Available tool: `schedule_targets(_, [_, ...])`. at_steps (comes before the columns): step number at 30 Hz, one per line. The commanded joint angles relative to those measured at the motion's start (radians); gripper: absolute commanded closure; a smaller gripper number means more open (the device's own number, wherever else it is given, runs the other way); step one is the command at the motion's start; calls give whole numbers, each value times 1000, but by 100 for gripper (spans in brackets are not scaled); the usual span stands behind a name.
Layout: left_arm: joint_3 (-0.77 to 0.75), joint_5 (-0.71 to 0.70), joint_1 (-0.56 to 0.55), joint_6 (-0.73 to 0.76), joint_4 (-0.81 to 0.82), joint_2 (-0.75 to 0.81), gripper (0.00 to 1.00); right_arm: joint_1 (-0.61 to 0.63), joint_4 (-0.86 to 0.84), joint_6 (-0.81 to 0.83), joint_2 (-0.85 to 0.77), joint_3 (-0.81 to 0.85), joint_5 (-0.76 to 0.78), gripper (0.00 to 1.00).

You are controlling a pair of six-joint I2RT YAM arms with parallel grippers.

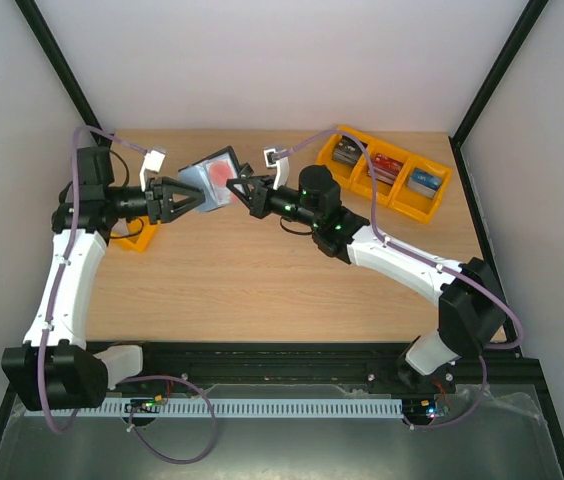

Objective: Take the credit cards out of the card holder

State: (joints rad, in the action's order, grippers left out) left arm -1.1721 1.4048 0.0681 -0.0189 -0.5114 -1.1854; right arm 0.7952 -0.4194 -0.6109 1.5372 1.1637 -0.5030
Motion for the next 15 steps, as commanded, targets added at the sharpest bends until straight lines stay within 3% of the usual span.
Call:
schedule_targets(1, [-18,-110,-41,-80,66,-5,56,0,-34,4,-25,11,-19,98])
schedule_targets(5, [25,-189,-69,-204,178,-19,56,1,-44,-5,-18,21,-25,98])
schedule_targets(15, [53,-262,-74,-210,196,-23,55,2,-59,-19,-26,27,-50,98])
